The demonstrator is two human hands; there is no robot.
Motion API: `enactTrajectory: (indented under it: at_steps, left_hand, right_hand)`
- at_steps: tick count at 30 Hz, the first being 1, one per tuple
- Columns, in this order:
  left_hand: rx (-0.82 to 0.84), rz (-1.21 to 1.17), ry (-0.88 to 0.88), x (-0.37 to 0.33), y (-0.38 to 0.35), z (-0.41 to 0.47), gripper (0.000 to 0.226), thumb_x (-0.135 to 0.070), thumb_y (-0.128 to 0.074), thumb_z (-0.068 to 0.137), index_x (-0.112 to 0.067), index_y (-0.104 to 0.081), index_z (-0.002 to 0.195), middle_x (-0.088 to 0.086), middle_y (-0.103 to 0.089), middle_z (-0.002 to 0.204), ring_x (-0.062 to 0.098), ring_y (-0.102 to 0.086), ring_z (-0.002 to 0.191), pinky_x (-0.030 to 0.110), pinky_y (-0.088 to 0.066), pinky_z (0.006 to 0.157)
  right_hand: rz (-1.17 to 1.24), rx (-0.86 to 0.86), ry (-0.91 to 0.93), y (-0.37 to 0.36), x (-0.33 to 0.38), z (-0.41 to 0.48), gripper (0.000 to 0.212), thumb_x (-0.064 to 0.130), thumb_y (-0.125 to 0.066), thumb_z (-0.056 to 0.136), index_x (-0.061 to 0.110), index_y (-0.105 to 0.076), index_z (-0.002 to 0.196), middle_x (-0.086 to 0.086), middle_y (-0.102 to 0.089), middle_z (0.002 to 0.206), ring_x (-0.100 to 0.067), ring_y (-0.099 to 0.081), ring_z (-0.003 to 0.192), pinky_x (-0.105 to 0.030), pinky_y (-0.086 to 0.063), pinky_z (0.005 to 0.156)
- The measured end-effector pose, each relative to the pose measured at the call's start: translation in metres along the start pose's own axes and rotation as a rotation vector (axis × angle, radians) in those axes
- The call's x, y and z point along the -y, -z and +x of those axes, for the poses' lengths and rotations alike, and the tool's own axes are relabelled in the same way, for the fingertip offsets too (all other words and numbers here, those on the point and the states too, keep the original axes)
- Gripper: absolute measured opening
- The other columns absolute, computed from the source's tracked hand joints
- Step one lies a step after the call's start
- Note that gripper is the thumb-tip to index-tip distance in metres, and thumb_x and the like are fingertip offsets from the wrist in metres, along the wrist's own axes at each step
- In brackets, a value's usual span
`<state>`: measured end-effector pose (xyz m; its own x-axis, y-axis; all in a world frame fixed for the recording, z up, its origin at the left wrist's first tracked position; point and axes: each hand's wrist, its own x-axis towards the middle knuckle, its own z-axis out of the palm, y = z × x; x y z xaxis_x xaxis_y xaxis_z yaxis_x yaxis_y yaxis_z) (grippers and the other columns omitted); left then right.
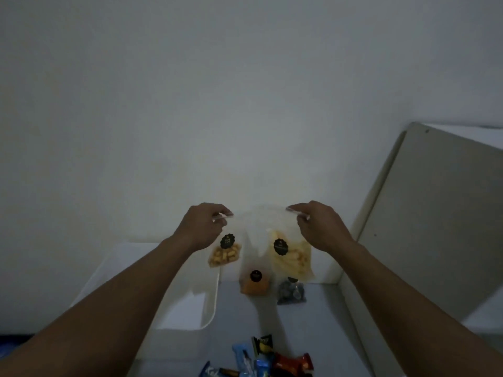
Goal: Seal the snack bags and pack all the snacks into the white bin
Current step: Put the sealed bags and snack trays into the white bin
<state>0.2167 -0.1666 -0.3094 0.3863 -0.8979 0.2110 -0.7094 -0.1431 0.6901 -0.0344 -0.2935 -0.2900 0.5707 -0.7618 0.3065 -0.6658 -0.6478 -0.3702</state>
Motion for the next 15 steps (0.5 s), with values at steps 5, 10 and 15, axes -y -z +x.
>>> enactTrajectory:
  at_steps: [5,10,15]
  left_hand:
    - [-0.035,-0.018,-0.031,0.024,0.056,-0.005,0.013,-0.018,-0.066,0.09,-0.022,-0.077,0.096,-0.002,-0.074,0.095,0.011,-0.071,0.077,0.02,-0.052,0.069]
    - [-0.04,0.007,-0.035,0.062,0.096,-0.008,0.012,-0.023,-0.068,0.088,-0.02,-0.079,0.093,-0.006,-0.073,0.084,0.009,-0.066,0.082,0.017,-0.044,0.073]
    - [-0.021,-0.026,0.013,0.107,0.119,-0.019,0.019,-0.011,-0.064,0.086,-0.021,-0.078,0.093,-0.004,-0.074,0.085,0.011,-0.069,0.082,0.019,-0.05,0.075]
  right_hand:
    - [0.021,-0.074,-0.002,-0.009,0.054,0.008,0.022,0.024,-0.053,0.097,0.024,-0.074,0.105,0.002,-0.075,0.102,-0.019,-0.068,0.09,-0.032,-0.056,0.077]
    - [0.081,-0.036,-0.071,-0.037,0.103,0.014,0.015,0.021,-0.059,0.089,0.024,-0.072,0.095,0.002,-0.075,0.093,-0.019,-0.069,0.086,-0.033,-0.057,0.075]
    - [0.149,-0.008,-0.073,-0.08,0.144,0.021,0.01,0.028,-0.059,0.093,0.028,-0.067,0.088,0.001,-0.075,0.094,-0.016,-0.069,0.087,-0.032,-0.056,0.074]
